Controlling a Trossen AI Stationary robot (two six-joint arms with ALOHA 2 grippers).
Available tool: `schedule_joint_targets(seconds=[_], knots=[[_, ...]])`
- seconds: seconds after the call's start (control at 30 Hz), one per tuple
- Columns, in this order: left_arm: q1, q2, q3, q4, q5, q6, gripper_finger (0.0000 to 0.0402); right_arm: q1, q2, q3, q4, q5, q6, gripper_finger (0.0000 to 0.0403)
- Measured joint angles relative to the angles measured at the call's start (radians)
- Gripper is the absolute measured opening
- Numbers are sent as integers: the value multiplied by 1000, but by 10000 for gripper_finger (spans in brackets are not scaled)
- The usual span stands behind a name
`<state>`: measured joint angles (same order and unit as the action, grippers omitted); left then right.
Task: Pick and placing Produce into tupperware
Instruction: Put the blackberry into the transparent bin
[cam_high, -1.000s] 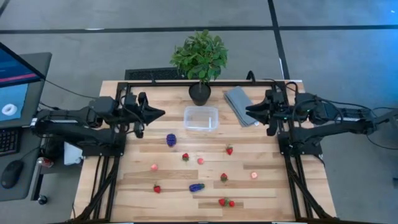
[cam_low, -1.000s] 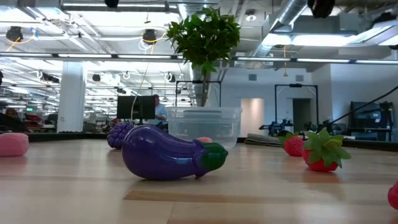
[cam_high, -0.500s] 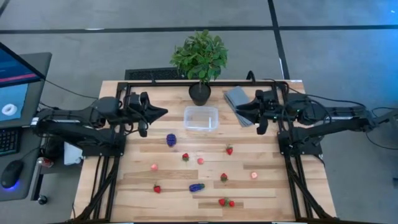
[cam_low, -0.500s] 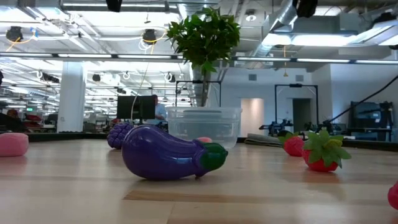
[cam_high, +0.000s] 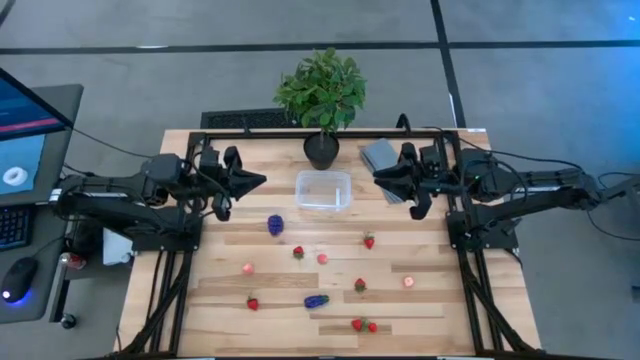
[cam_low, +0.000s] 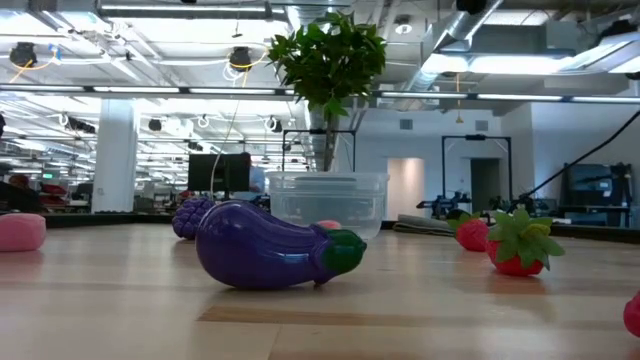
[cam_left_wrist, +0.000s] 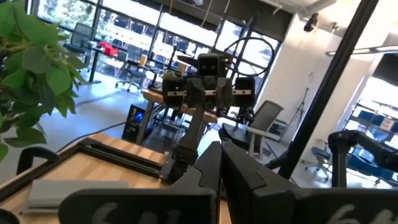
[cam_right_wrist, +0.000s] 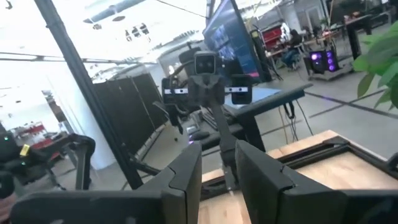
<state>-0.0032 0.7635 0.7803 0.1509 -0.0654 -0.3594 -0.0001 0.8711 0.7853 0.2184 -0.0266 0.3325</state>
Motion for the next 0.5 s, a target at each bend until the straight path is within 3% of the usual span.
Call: schedule_joint_targets(seconds=[0.27,0.37,0.5], knots=[[-1,27,0,-38,230,-38,0,40,0,0,-2,-24,68,121],[-33,56,0,-45,262,-44,13,59,0,0,-1,-64,68,121],[-105,120,0,-61,241,-41,61,103,0,0,0,-84,68,120]])
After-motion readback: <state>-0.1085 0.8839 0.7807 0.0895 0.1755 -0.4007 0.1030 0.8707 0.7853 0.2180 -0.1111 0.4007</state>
